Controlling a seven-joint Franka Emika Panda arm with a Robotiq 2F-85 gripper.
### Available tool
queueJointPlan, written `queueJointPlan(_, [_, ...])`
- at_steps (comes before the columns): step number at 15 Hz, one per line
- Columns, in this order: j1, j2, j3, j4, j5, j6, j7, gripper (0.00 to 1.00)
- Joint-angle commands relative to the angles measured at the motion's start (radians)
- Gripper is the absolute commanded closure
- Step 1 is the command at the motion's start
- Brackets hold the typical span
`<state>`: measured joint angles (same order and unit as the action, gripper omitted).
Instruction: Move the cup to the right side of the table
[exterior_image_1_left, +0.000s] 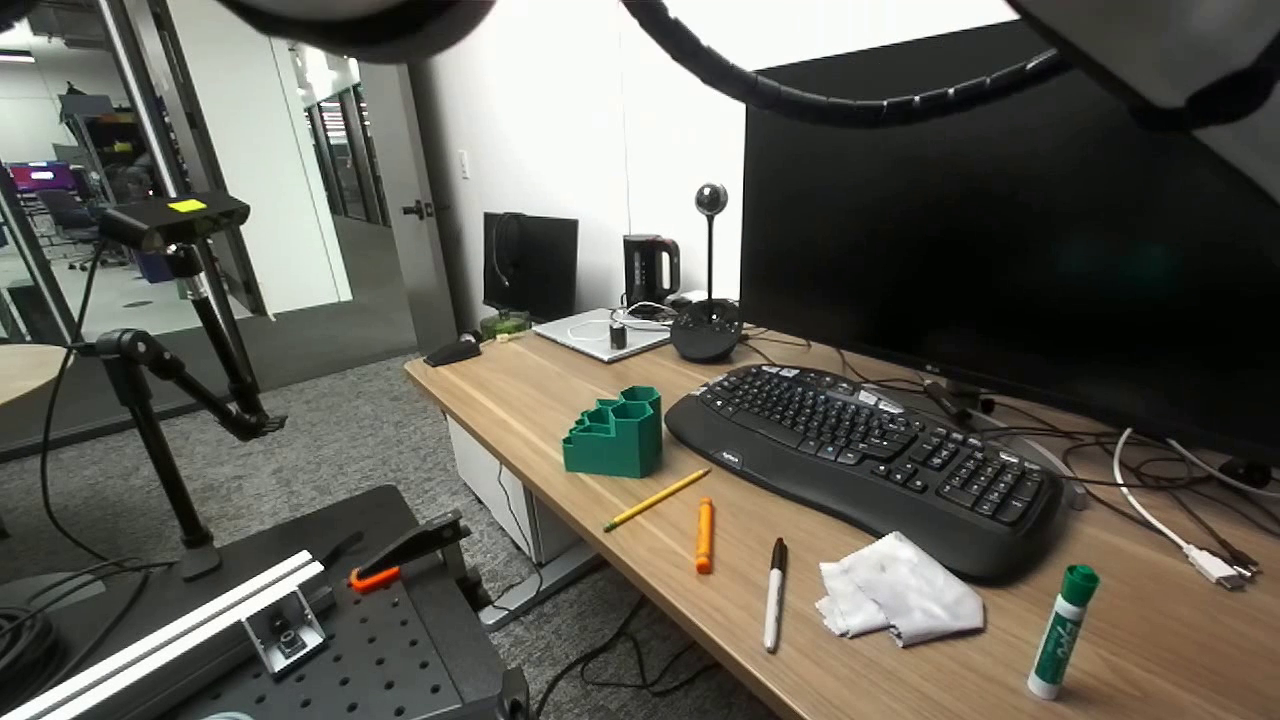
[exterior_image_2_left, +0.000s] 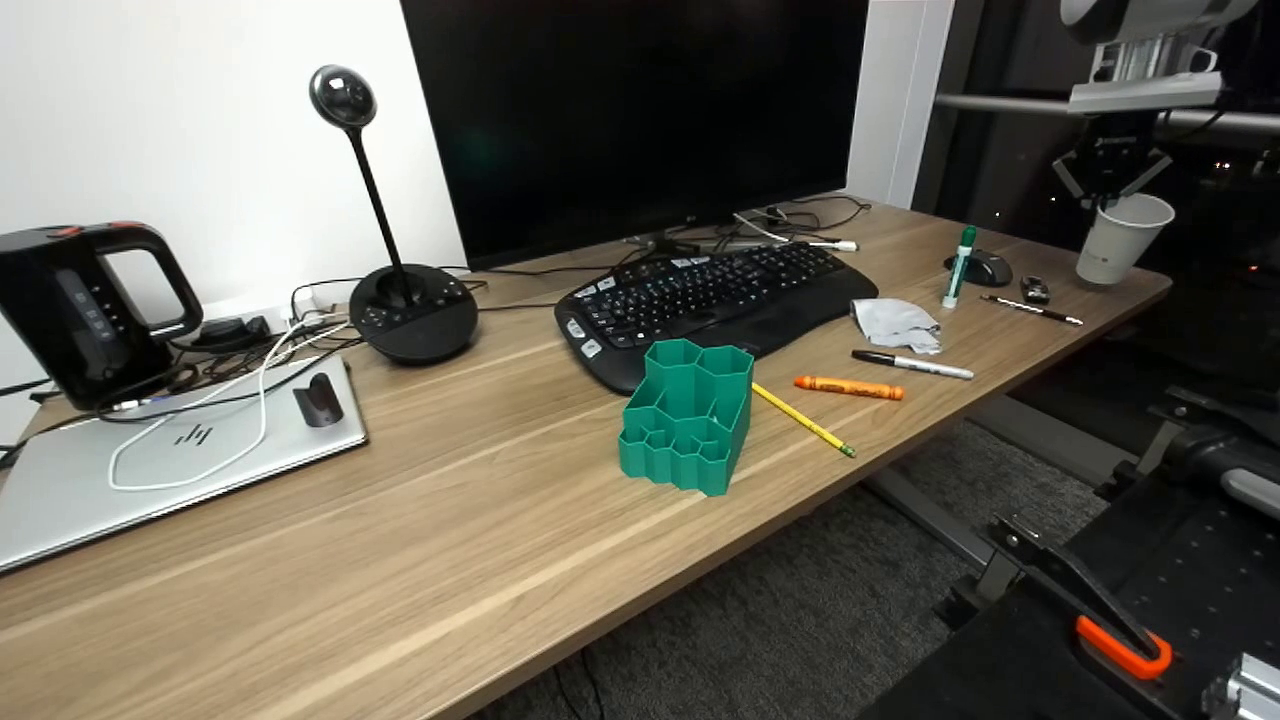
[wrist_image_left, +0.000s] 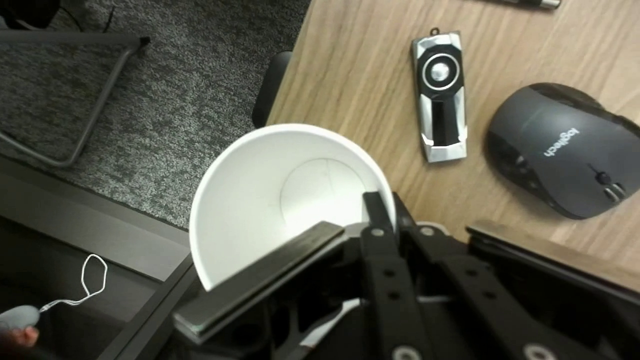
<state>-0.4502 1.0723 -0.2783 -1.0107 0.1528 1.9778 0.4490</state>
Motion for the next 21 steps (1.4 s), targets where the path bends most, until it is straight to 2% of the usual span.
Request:
queueJointPlan(1, [-0.036,0.124,0.030,0.202,0.032,-0.078,0.023,0.99])
queueJointPlan(4, [-0.045,0.186,0.040,0.279,0.033,-0.103,0.033,0.99])
queueJointPlan(6, [-0.056,0.177,0.057,0.289,0.023,-0.143,0.023,0.99])
queueJointPlan(7, [-0.062,0.179,0.062,0.304,0.023,-0.169,0.018,0.96])
queueJointPlan(8, [-0.071,0.176,0.070,0.313,0.024,-0.200,0.004,0.71])
queueJointPlan(9, [-0.079,0.174,0.079,0.322,0.026,-0.227,-0.006,0.71])
queueJointPlan(11, [-0.084,0.136,0.086,0.298,0.033,-0.258,-0.033,0.59])
queueJointPlan(15, [-0.084,0.077,0.078,0.284,0.014,-0.274,-0.073,0.30])
queueJointPlan(17, [-0.076,0.007,0.080,0.225,0.009,-0.275,-0.132,0.15])
queueJointPlan(18, [-0.074,0.081,0.068,0.280,0.008,-0.238,-0.081,0.08])
queueJointPlan(19, [-0.074,0.066,0.068,0.277,0.008,-0.240,-0.087,0.25])
queueJointPlan(21, [-0.074,0.068,0.068,0.274,0.008,-0.240,-0.086,0.10])
